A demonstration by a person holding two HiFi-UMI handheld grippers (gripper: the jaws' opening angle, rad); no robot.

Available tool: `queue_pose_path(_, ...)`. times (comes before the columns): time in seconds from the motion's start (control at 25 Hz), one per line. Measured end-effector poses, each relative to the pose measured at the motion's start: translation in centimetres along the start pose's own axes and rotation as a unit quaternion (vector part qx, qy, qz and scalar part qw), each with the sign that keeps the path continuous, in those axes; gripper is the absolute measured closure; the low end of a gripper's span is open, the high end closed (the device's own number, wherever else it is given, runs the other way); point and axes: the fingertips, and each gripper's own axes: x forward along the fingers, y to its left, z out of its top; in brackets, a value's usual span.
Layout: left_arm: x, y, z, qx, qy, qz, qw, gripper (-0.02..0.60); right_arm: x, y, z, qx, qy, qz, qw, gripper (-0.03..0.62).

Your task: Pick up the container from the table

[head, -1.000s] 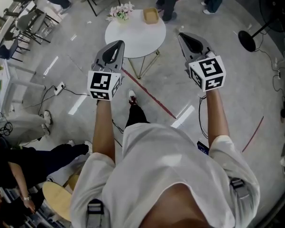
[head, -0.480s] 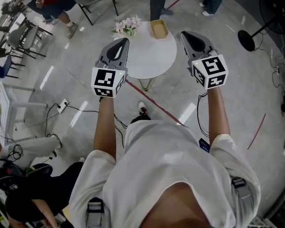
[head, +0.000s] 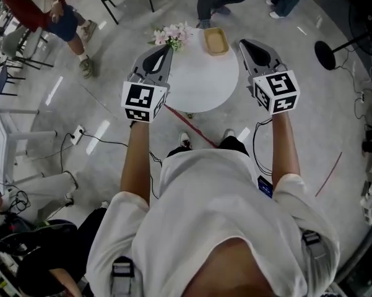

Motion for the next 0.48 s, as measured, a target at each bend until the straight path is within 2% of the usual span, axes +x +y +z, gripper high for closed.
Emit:
queue_pose_path(0.12, 2.0, 1.1, -1.5, -0.005, 0.016, 0.022, 0.9996, 0.566, 3.2, -1.6, -1.4, 0.002, 0.010, 0.030, 1.000, 0.579)
queue_pose_path(0.24, 3.8, 2.1, -3.4, -0.030, 0.037, 0.058, 0.9972, 0.566, 6.2, -3.0, -3.6, -0.008, 0.035, 0.069, 0.997, 0.576)
queue_pose_path(0.48, 7.6, 2.4, -7.9, -0.069, 0.094, 0.102, 0.9879, 0.566, 13.0, -5.8, -10.8, -0.028, 0.121, 0.151, 0.981, 0.521)
